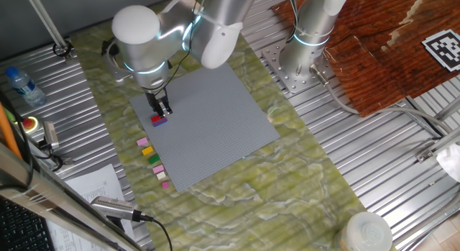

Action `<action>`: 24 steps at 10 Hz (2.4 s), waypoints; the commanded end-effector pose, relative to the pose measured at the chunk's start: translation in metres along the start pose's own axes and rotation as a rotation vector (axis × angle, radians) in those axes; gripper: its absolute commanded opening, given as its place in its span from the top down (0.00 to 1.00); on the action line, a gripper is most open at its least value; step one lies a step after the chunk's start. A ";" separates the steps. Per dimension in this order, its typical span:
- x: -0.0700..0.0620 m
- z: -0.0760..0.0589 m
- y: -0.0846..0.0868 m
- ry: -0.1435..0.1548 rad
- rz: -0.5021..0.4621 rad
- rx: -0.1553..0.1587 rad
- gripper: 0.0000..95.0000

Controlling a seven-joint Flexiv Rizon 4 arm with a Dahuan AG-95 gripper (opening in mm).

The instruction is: Stack small Lego blocks one on top of the other

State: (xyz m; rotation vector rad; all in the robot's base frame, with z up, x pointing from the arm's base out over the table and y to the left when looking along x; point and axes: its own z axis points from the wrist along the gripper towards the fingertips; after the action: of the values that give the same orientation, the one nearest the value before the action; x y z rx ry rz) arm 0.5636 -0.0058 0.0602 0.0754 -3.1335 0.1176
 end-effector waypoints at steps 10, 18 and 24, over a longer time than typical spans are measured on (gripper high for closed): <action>-0.026 0.003 -0.003 -0.007 0.004 -0.009 1.00; -0.028 0.019 0.004 -0.008 0.005 -0.003 1.00; -0.025 0.015 0.003 -0.005 0.009 0.021 1.00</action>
State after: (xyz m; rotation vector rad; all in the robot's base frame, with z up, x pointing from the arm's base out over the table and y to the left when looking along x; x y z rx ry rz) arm 0.5878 -0.0037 0.0482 0.0602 -3.1409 0.1524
